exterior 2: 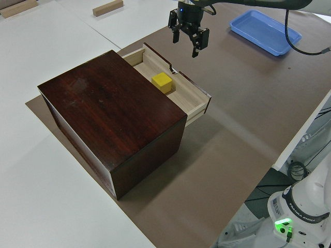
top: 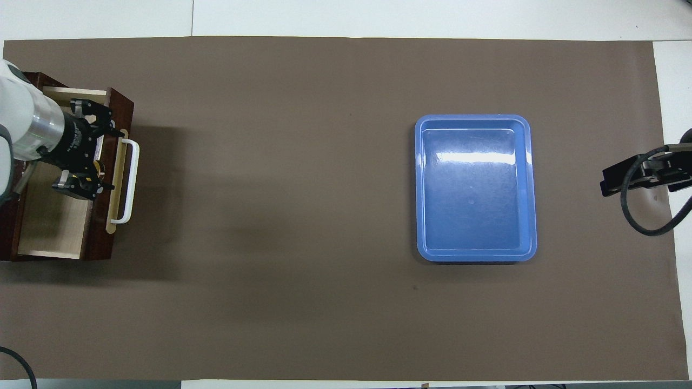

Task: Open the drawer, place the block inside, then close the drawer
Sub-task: 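Push the drawer closed with the left gripper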

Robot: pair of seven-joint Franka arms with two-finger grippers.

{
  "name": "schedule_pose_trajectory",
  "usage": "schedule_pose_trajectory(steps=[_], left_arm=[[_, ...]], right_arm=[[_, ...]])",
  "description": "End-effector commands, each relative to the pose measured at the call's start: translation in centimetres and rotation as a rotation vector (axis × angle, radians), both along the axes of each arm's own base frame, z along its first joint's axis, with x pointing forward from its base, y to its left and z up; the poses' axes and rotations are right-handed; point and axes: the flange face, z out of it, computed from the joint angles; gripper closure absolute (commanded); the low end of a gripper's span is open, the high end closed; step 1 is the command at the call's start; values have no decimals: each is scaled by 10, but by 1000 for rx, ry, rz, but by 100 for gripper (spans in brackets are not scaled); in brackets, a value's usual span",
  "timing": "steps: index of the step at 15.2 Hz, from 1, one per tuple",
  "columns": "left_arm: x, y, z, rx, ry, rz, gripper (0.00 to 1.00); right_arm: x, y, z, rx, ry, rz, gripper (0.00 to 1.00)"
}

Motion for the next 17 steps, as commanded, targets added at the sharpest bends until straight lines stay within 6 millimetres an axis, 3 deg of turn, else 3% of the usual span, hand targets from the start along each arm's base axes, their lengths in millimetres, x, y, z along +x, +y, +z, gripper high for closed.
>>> schedule_pose_trajectory(steps=[1,8,17], left_arm=[[-16,3,-17,9,0,15,0],[-15,20,-46,60,-31,3,0],[-5,79,-44,69,-74,-28,0]], right_arm=[[-6,-1,1,3,-7,-16,0],[-5,-4,2,3,-10,-29,0],[-5,-4,2,8,-13,-30,0]])
